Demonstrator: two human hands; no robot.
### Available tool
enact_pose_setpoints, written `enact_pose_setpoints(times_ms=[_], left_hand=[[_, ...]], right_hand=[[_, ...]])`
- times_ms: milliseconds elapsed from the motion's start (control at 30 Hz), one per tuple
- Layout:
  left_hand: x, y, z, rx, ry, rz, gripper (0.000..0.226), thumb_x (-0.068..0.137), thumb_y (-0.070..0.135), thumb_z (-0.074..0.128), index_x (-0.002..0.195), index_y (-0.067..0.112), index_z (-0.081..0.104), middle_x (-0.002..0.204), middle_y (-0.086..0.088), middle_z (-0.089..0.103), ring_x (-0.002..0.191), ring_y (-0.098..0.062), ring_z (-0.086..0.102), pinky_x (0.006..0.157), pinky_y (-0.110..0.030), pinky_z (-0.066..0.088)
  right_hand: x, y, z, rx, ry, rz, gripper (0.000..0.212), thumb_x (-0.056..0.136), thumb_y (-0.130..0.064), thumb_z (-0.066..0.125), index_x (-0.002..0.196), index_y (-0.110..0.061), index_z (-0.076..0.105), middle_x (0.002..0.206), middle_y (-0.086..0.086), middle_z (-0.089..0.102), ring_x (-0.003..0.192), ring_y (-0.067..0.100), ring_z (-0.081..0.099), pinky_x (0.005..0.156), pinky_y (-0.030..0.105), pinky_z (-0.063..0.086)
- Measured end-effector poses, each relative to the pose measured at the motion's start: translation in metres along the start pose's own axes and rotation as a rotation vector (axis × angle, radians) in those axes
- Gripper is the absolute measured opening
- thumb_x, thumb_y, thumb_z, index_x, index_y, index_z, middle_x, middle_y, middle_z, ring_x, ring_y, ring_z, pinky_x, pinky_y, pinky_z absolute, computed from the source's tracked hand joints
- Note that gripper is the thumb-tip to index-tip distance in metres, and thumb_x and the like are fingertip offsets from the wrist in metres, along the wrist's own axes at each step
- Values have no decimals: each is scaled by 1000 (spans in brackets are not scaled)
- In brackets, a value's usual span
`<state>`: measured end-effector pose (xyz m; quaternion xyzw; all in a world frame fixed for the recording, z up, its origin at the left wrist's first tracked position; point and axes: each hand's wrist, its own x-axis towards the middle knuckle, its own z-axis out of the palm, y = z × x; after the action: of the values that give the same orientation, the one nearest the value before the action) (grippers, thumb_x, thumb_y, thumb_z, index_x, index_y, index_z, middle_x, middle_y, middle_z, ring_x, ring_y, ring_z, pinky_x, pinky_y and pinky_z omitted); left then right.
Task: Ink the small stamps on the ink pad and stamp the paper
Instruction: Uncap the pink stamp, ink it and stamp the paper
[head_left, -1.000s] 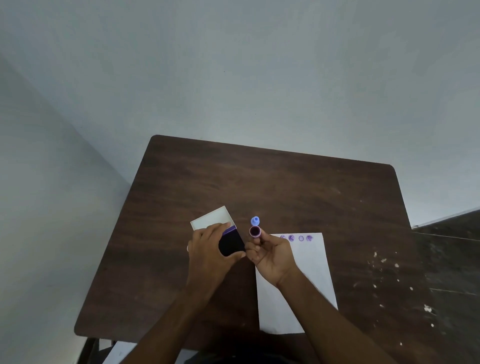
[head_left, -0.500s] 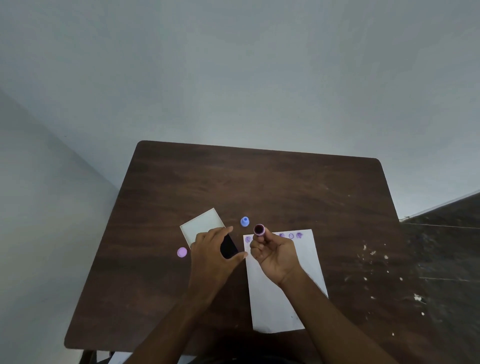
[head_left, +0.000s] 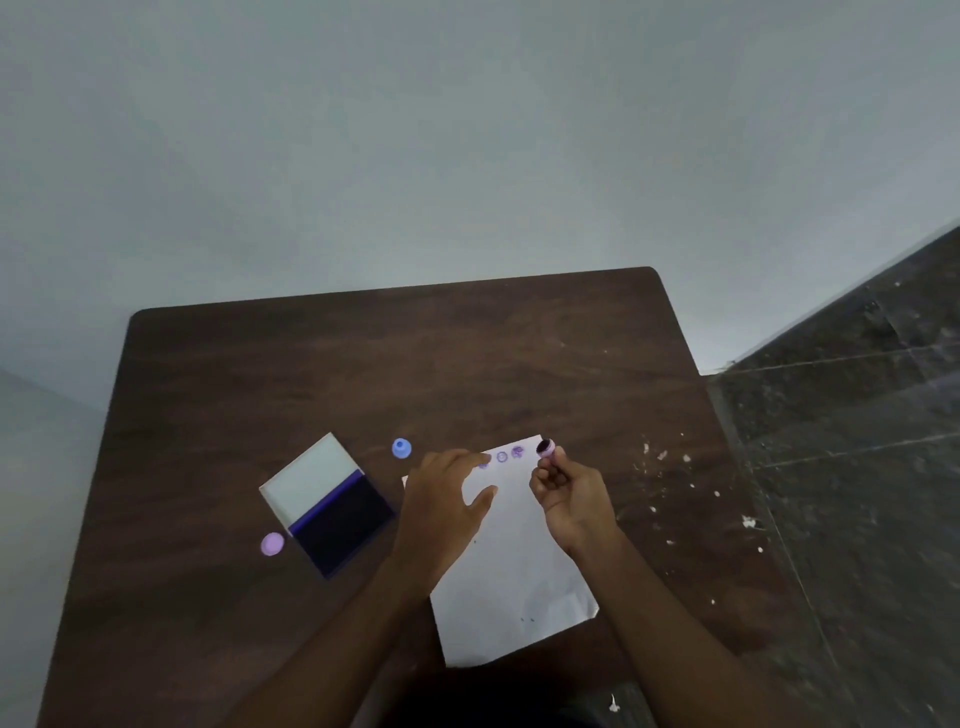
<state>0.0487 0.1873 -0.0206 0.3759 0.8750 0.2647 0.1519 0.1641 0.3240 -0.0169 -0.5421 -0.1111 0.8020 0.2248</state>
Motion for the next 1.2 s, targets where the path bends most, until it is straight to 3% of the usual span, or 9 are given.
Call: enact_pose_setpoints(times_ms=[100,233,367,467,600,767,867,1067,1200], left_hand=[[13,13,13,-10,-60,-8,46,76,50,71,117,31,63,120,9,66,105,-12,57,88,-20,35],[27,23,31,9,-103,-31,50,73,51,74,117,30,61,121,6,64,106,-14,56,90,-22,30],[39,25,43,52,-117,-50,54,73,58,70,118,30,59,121,5,64,103,-15,56,91,-23,30],[43,24,51,64,-115,-66,56,75,61,66,120,30,57,124,5,62,106,-16,55,97,-27,36],[46,24,62,69,-66,-80,52,70,52,77,112,23,64,115,-2,67,98,-21,60,92,-31,43],[51,20,68,38,-54,-134,51,59,42,88,99,21,67,98,-5,67,83,-20,59,77,-27,39],[55,22,67,26,-40,-138,52,50,38,93,92,22,67,88,-5,67,74,-11,46,69,-26,37],[59,21,67,32,-104,-194,51,59,46,87,97,20,65,99,-4,67,85,-20,58,78,-26,36],[59,22,66,33,-118,-199,51,63,49,84,100,20,63,104,-2,66,90,-18,56,81,-26,36]], right_hand=[[8,-6,-7,-253,146,-144,16,83,-20,73,81,-4,77,72,12,73,57,18,65,60,30,59],[20,-9,-11,-596,173,-392,17,76,-30,80,79,-13,76,70,9,73,57,21,65,61,31,60],[32,-7,-10,-1004,242,-548,22,83,-39,70,85,-17,69,77,-3,72,63,14,66,53,13,51],[38,-3,-10,-1122,150,-593,19,82,-48,65,84,-29,61,80,-12,67,67,9,63,52,6,44],[46,2,-10,-1110,28,-590,78,68,-81,45,97,-11,63,90,-4,65,78,14,62,68,11,48],[54,2,-13,-1244,102,-643,24,87,-42,63,91,-18,62,90,3,70,68,6,58,57,-1,43],[56,1,-15,-1278,98,-658,23,87,-39,64,91,-16,63,89,1,69,67,5,56,54,2,42],[57,1,-12,-1298,108,-668,23,86,-37,66,90,-14,64,88,2,69,65,3,56,58,-3,41],[57,0,-10,-1336,102,-633,26,87,-38,65,96,-14,64,93,2,69,68,5,56,54,1,41]])
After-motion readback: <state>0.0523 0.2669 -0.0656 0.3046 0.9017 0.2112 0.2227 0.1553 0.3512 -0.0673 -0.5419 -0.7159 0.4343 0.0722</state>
